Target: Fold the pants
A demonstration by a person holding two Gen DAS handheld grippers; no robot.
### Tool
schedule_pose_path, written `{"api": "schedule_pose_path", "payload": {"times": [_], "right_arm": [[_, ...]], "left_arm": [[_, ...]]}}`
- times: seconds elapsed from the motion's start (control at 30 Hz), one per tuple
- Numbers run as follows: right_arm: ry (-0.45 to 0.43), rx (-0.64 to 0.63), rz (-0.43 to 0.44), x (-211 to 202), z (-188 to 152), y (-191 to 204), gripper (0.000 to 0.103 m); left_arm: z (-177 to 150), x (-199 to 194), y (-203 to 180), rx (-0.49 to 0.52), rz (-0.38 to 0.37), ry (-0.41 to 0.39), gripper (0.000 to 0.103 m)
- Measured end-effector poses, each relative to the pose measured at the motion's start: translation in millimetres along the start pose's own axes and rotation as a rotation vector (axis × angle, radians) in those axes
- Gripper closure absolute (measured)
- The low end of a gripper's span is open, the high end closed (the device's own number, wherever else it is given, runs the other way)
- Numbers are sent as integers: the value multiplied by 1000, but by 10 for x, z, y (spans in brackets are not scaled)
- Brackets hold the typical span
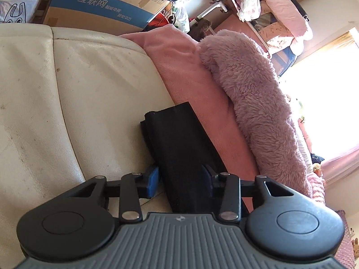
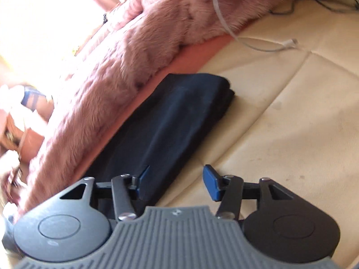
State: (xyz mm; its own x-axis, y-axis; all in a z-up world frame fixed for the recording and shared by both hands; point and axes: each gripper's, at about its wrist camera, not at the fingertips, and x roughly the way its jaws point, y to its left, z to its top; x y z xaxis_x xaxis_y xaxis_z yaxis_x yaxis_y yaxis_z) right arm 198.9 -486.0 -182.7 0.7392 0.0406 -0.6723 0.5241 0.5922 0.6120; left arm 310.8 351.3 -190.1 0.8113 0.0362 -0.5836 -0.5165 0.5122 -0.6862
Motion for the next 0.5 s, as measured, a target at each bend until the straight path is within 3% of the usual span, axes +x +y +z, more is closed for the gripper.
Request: {"api": "schedule_pose_path", "payload": {"times": [0.07, 0.1, 0.23, 0.33, 0.43, 0.5], "right_arm": [[-14, 72, 45, -19, 19, -87, 43], [-25, 97, 49, -18, 40, -115, 41], [-63, 184, 56, -24, 122, -219, 41], [-77, 202, 53, 27, 209, -230, 44], [-91, 208, 22, 119, 311, -233, 57], [-97, 239, 29, 165, 354, -285, 61]], "left_arm": [[-3, 11, -22, 13, 18, -11, 61], [-5, 14, -37, 22, 34, -16, 68], [15, 15, -53, 53, 88, -13, 87], [42, 14, -73, 69, 109, 0, 90], [49, 29, -134, 98, 132, 3, 91], [52, 36, -147, 99, 140, 2, 92]]}}
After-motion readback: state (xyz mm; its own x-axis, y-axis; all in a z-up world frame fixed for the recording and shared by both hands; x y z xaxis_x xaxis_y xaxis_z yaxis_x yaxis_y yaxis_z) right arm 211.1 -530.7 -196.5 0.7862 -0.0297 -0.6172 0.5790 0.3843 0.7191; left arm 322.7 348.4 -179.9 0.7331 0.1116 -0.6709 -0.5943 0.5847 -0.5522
